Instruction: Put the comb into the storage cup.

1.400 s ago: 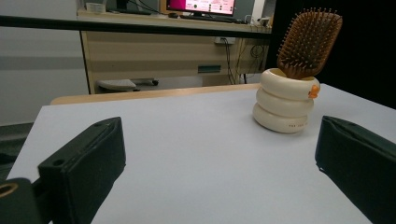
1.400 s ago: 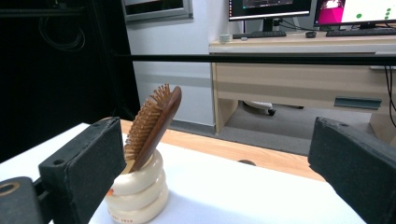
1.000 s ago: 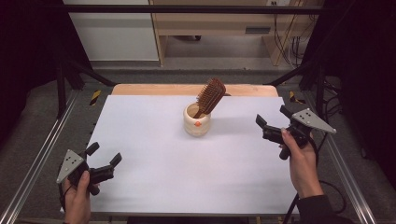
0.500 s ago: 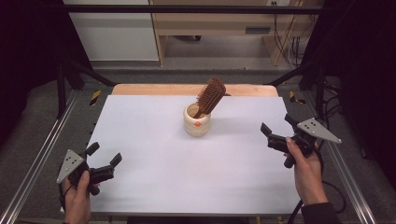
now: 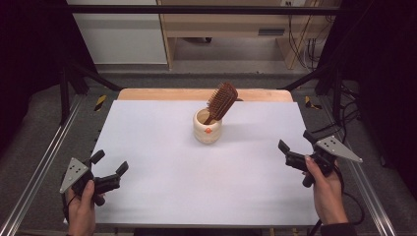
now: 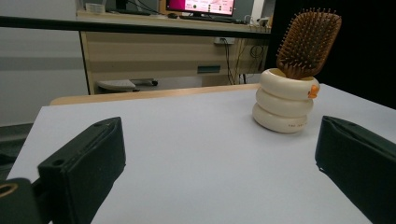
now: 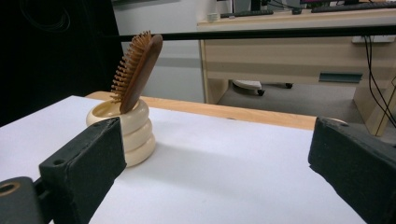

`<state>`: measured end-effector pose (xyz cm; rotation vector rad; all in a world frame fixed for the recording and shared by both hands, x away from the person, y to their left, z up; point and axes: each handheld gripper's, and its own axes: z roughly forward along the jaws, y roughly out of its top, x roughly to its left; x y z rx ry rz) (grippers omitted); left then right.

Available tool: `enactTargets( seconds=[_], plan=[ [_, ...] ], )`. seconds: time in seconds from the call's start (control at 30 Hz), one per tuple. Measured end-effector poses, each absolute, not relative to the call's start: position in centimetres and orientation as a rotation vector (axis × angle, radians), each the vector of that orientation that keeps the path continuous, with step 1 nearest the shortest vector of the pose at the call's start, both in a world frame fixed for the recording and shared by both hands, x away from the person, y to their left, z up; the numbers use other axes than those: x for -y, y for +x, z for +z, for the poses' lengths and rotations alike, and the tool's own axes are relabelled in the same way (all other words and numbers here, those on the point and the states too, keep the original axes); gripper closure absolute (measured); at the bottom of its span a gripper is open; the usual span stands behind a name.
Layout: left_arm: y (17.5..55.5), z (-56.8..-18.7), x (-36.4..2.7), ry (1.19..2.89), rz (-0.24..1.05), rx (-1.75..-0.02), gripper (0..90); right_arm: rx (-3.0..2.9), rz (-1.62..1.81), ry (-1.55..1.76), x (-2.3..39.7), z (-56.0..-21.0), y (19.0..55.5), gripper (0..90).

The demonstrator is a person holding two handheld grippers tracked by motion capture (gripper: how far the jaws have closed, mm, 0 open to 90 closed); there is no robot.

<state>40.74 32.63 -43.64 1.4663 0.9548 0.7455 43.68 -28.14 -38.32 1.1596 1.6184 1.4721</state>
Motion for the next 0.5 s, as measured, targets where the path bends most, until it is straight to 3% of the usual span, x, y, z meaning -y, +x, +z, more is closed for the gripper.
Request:
enactTargets(
  seconds=[0.5],
  plan=[
    [40.7, -43.6, -32.6, 1.467, 0.746, -0.953, 1.9, -1.627, 1.461, 1.194, 28.8, -40.9, 42.4, 3.8]
  ],
)
